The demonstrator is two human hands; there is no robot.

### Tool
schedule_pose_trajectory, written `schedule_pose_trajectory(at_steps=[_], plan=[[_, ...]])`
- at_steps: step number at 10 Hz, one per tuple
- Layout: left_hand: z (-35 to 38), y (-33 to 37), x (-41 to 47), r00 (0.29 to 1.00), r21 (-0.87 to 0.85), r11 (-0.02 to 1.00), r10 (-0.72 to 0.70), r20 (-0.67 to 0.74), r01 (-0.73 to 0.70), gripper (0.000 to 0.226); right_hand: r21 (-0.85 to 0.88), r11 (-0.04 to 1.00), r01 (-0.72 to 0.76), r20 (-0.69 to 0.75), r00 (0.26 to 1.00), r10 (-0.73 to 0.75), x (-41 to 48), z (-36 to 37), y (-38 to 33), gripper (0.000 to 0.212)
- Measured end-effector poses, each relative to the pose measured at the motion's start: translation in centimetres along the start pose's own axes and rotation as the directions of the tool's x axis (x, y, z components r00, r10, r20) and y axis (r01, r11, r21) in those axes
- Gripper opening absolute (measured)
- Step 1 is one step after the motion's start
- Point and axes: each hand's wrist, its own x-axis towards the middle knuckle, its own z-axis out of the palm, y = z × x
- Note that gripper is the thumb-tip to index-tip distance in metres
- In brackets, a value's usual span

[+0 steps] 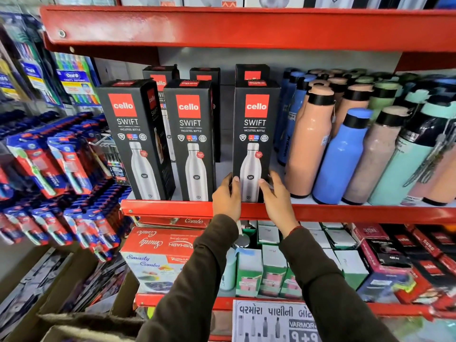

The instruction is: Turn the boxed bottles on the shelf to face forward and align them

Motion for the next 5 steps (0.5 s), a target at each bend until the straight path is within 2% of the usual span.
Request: schedule_pose_trajectory(at_steps=[3, 4, 5], plan=[[-0.2, 0.3, -0.7, 0.999, 0.008, 1.000, -0.024, 0.022, 0.023, 0.043, -0.005, 1.000, -0.025, -0.017, 1.000, 0.025, -0.6, 0.0, 0.3, 0.041], [-0.7, 1.1, -1.2, 0.999, -0.034, 0.998, -0.048, 0.025, 0.049, 0.043, 0.034, 0.997, -0.075, -0.015, 0.997, 0.076, -1.3, -0.6, -1.1, 0.051], [-1.0, 2.2, -2.2, 0.992, -0.142, 0.984, 0.102, -0.081, -0.112, 0.044, 0.115, 0.992, 0.057, -0.218, 0.975, -0.031, -2.2, -2.8, -3.3, 0.048]])
